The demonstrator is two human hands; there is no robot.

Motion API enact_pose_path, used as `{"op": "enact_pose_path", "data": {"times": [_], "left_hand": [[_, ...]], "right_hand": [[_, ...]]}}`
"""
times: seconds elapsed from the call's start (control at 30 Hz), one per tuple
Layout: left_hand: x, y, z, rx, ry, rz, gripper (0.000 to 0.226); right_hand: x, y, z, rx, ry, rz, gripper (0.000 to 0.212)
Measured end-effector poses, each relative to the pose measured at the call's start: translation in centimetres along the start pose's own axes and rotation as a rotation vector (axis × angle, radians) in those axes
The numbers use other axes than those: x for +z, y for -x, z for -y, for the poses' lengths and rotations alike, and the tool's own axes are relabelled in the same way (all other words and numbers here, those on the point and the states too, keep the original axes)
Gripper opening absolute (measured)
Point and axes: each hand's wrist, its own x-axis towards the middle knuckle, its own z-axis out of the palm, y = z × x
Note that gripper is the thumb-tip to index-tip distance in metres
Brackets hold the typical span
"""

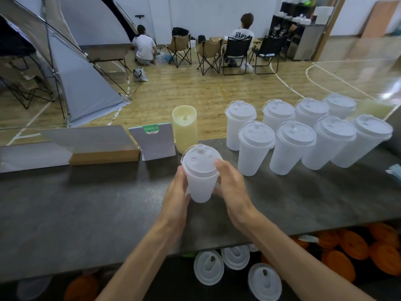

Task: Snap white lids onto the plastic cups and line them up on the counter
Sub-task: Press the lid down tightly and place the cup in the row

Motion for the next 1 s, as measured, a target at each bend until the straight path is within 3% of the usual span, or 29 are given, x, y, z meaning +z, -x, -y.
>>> {"op": "enact_pose_path", "data": {"times": [0.13,0.2,0.37,0.6,0.73,1.0], "left_hand": [[5.2,0.5,0.2,0.015,-0.088,0.132,0.037],[9.1,0.5,0.8,0.005,-0.127,0.22,0.032],[20.7,0.3,3.3,-0.054,-0.195,0.37,0.048],[33.2,0.4,6.8,-0.066,-0.239,0.484,0.065],[37.0,0.5,8.3,-0.035,-0.239,0.475,0.061],[38.2,-1.4,10.1,-0.042,-0.276,0.462,0.055]], "right_hand": [[-5.7,1.0,0.9,-0.024,-0.046,-0.033,0.026],[-9.9,1.7,1.8,-0.036,-0.056,-0.088,0.03],[-20.6,2.8,3.3,-0.02,-0.05,-0.358,0.026],[-32.3,0.9,5.0,0.051,-0.084,-0.641,0.041],[-35.8,-0.2,5.1,0.059,-0.045,-0.708,0.038],[-37.3,-1.4,4.1,0.087,-0.01,-0.671,0.044]]}}
